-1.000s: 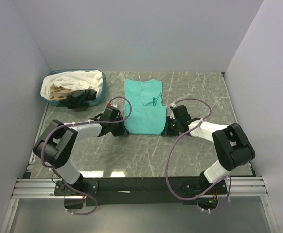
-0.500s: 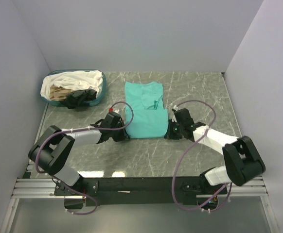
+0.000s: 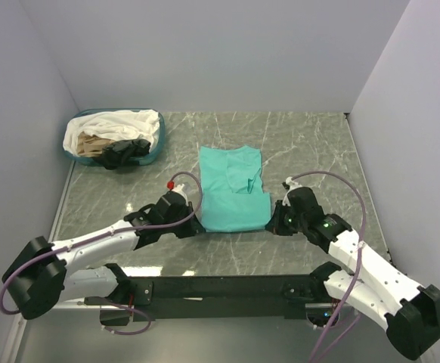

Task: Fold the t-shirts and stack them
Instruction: Fold the tshirt

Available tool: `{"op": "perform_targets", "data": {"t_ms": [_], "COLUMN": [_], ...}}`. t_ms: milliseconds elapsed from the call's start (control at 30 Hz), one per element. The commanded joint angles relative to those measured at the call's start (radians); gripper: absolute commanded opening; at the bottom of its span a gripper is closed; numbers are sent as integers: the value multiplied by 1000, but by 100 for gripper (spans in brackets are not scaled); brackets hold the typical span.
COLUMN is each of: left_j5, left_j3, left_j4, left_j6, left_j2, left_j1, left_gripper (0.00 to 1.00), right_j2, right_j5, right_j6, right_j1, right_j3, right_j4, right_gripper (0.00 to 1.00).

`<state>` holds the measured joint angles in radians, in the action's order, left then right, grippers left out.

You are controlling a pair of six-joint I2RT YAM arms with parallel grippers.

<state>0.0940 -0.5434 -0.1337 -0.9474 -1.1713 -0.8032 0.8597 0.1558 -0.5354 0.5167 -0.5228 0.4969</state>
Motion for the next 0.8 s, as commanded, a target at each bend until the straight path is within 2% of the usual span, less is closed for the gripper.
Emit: {"op": "perform_targets", "data": {"t_ms": [0,200,300,567,767], "left_j5": [-48,-140,-166,-117,-106], "left_j3": [-21,-130,-200,-292,-366], "left_j4": [-29,-81,-115,-53,-32], "left_j6": [-36,-31,-11,30,70], "left_j2": [53,64,49,19,-19], "left_j1": [-2,5,44,163,237], "left_gripper": [1,1,1,1,1], "right_j2": [-27,45,90,222,303], "right_j5": [-22,19,131,462,557], "right_j6": [2,55,66,46,43], "right_j1": [0,-38,-87,-202,-244], "right_j3": [-84,-219,-276,-367,-433], "right_j4": [60,-18,-87,-219,-262], "right_gripper": [0,0,0,0,0]}}
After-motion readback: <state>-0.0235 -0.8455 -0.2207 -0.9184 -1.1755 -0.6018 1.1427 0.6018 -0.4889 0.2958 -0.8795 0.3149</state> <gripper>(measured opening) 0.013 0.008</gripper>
